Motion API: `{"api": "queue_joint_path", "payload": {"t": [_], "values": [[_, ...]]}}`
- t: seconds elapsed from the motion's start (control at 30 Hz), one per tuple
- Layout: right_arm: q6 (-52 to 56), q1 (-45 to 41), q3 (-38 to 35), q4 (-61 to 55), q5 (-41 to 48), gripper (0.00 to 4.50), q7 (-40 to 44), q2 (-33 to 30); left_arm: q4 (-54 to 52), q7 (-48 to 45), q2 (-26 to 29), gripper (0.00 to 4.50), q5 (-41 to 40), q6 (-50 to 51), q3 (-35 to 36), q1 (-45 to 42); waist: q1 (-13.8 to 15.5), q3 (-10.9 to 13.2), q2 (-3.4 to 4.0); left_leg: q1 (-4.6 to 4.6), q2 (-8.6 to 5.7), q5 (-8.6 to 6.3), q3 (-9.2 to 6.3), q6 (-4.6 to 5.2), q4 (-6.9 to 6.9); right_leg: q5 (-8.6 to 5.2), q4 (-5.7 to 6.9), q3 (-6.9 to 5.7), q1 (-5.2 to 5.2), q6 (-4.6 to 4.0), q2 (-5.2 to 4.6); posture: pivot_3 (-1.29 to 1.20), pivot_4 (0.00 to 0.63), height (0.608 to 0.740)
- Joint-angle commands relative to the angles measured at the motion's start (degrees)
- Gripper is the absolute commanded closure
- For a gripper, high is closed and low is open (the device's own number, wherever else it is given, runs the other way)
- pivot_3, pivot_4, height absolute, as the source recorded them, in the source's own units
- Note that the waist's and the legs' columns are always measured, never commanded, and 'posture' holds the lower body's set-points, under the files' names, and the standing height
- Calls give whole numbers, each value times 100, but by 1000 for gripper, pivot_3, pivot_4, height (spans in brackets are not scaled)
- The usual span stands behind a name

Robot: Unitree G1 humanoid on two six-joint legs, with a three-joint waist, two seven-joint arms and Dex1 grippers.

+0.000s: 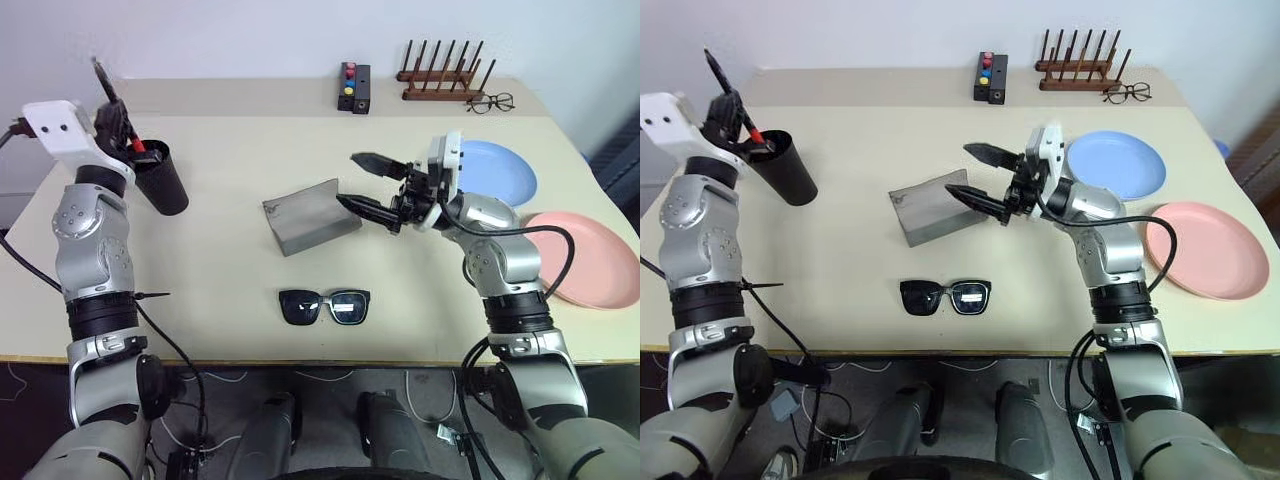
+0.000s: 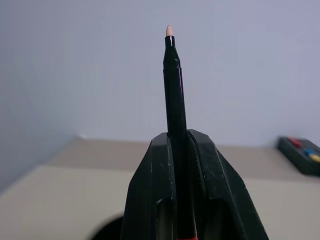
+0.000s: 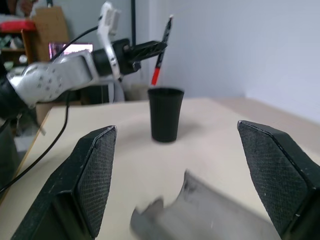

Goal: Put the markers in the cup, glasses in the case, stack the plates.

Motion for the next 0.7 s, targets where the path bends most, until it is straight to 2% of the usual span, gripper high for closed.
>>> {"api": "queue_joint_path", "payload": {"t": [0.03, 0.3, 0.7], "values": [[-248, -178, -171, 63, 8, 562, -87, 84, 50, 172, 179, 4449, 51, -352, 156, -174, -14, 0, 0, 0, 0, 0, 0, 0, 0, 0, 0, 0, 0, 0, 0, 0, 150, 740], [-391, -194, -112, 174, -4, 562, -47, 138, 320, 672, 407, 4449, 463, -884, 126, -101, -33, 0, 0, 0, 1, 0, -1, 1, -3, 0, 4, 0, -4, 0, 2, 0, 150, 740], [-404, -184, -91, 125, -3, 562, -61, 212, 1558, 1320, 199, 4449, 1136, -1935, -328, -510, -21, 0, 0, 0, -1, 1, -1, 0, 1, 1, 5, -1, -2, 1, 2, 0, 150, 740]]}}
